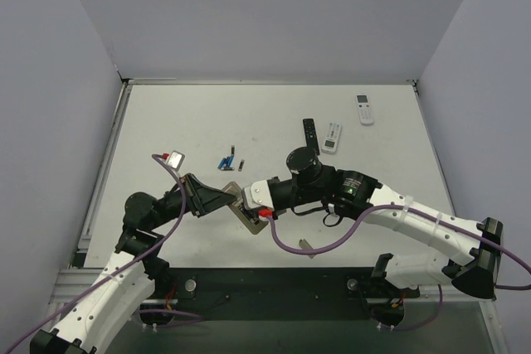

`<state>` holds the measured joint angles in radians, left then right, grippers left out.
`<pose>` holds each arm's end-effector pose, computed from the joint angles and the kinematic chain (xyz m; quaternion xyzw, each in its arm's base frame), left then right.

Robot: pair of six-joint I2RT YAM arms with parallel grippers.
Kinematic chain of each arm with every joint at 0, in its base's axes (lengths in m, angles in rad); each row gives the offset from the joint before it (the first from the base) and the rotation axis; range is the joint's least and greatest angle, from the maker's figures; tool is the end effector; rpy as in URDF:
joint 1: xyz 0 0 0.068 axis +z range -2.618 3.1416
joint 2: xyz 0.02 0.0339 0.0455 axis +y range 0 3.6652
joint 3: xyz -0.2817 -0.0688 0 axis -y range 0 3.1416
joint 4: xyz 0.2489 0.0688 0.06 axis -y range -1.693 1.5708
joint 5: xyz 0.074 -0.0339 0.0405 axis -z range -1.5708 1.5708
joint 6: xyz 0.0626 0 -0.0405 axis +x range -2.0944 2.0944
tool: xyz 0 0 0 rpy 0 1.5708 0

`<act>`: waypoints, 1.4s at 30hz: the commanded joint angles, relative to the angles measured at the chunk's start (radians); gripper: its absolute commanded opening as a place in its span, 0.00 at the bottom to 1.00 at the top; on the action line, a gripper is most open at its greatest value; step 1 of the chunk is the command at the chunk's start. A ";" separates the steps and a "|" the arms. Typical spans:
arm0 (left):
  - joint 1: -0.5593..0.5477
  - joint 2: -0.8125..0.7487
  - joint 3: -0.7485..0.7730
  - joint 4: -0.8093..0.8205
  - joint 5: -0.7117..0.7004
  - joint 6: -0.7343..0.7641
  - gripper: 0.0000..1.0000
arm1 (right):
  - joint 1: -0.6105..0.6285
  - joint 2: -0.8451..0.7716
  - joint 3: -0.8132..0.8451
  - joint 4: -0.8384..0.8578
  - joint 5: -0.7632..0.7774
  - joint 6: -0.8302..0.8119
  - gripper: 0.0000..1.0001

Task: Load the batteries into the remote control
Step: Load the battery into the remote control.

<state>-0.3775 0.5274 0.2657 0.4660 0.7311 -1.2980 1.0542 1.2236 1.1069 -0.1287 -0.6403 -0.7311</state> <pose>0.1246 -0.0944 0.2733 -0.0135 0.6514 -0.6893 0.3169 0.1151 0.2783 0.3788 -0.7042 0.3187 0.3388 0.5365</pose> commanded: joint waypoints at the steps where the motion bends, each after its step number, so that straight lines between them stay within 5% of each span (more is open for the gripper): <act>1: 0.008 -0.030 0.064 0.183 -0.035 -0.058 0.00 | -0.016 0.004 -0.053 -0.149 0.024 0.013 0.00; 21: 0.008 -0.026 0.119 0.255 0.031 -0.011 0.00 | -0.045 0.097 -0.058 -0.201 -0.078 0.032 0.00; 30: 0.008 -0.061 0.119 0.142 0.025 0.081 0.00 | -0.053 0.103 -0.056 -0.154 -0.039 0.082 0.00; 35: 0.008 -0.104 0.121 -0.106 -0.031 0.250 0.00 | -0.053 0.025 -0.068 -0.021 0.007 0.163 0.15; 42: 0.008 -0.127 0.069 -0.205 -0.088 0.368 0.00 | -0.049 -0.058 -0.085 0.148 0.030 0.306 0.37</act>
<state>-0.3702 0.4110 0.3012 0.2611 0.6842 -1.0027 1.0080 1.2156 1.0290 -0.0666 -0.6403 -0.5289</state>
